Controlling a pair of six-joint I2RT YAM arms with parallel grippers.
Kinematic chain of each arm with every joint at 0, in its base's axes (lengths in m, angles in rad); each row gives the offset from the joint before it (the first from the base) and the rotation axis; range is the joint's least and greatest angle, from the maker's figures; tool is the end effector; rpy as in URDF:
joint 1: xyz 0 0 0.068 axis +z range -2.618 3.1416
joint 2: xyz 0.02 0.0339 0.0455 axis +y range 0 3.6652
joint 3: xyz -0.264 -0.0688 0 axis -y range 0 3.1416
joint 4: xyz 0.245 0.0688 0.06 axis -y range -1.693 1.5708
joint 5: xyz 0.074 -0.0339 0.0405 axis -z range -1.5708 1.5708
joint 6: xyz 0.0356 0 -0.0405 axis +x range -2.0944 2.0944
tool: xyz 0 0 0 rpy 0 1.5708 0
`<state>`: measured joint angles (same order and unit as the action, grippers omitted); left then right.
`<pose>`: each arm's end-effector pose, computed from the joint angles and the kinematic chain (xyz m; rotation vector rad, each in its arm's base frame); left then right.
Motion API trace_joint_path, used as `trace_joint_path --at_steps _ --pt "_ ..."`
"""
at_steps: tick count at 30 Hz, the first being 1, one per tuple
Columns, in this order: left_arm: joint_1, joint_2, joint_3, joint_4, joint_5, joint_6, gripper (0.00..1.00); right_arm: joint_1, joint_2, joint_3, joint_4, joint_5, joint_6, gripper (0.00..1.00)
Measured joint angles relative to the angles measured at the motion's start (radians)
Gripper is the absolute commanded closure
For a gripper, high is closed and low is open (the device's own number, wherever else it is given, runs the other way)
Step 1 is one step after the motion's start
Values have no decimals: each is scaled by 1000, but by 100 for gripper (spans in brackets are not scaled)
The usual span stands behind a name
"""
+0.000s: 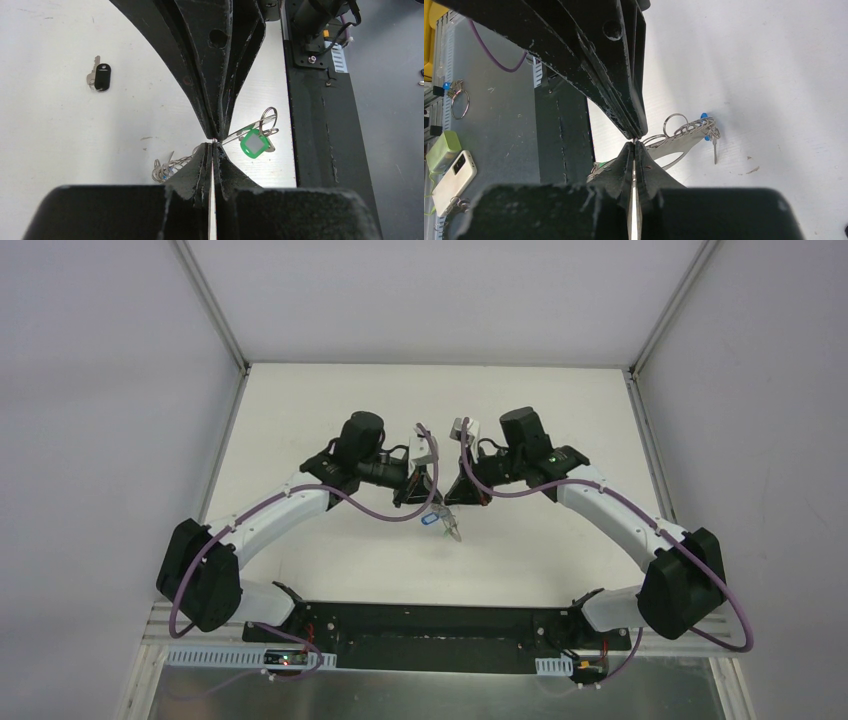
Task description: Put the keys on the keyring
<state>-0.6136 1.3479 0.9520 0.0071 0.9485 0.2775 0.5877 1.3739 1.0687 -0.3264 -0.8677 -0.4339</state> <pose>0.2274 -0.1955 0.2959 1.3702 1.3926 -1.1421 0.2332 0.1880 0.2987 -1.4335 1.5645 1.0347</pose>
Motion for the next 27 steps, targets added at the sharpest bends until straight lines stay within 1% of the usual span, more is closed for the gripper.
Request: trace_joint_path --at_steps 12,20,24,27 --pt "0 8 6 -8 12 16 100 -4 0 0 -2 0 8 100" --pt "0 8 6 -7 16 34 93 -10 0 0 0 -6 16 100" --pt "0 8 6 -7 19 40 87 -11 0 0 1 -10 23 100" --pt "0 8 6 -7 21 45 85 -13 0 0 10 -12 26 100"
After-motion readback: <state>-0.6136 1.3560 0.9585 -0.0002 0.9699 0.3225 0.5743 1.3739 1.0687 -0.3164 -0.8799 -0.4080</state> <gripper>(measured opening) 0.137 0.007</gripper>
